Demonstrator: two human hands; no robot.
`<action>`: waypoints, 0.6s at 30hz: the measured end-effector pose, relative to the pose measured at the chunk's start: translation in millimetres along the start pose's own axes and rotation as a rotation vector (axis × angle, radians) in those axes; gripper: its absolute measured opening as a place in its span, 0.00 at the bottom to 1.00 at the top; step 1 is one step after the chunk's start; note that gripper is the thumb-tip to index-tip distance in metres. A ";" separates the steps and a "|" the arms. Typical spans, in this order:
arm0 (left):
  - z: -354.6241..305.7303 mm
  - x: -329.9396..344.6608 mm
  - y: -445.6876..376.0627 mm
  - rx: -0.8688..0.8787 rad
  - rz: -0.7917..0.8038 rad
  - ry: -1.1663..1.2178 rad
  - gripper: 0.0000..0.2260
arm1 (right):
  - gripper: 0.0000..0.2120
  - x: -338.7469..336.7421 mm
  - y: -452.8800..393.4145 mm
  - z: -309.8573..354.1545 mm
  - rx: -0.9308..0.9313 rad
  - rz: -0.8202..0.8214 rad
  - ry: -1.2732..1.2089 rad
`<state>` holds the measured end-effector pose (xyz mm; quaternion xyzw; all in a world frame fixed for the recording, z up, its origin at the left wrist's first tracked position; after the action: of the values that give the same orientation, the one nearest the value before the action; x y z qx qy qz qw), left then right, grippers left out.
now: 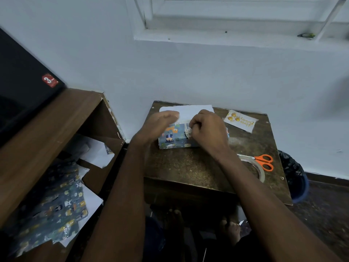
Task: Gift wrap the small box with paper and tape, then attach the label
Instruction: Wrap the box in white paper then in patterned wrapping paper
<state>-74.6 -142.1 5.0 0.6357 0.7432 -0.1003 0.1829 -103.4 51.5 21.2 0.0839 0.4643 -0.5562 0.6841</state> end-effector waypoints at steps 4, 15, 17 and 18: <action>14.4 -4.6 -5.0 -0.197 -0.278 0.084 0.04 | 0.05 5.3 -0.6 0.7 0.037 -0.015 -0.045; 23.2 10.0 -7.3 -0.159 -0.354 0.107 0.16 | 0.05 4.7 0.3 -4.5 0.107 -0.023 -0.220; 18.0 11.5 -5.7 -0.095 -0.401 0.036 0.09 | 0.06 5.8 0.8 -4.5 0.088 -0.031 -0.205; 15.7 12.3 -6.0 -0.061 -0.421 0.013 0.07 | 0.06 6.4 0.9 -4.8 0.081 -0.035 -0.199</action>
<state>-79.8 -138.0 -14.8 0.4611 0.8636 -0.1094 0.1722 -105.6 50.5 13.5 0.0477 0.3729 -0.5919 0.7130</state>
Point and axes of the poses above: each hand's wrist, its own y-axis away from the middle knuckle, its own x-axis out of the palm, z = x × y, the point moved 2 cm from there along -y, towards the middle knuckle, and after that the axes turned 3 degrees about -y, right-handed, at the moved point
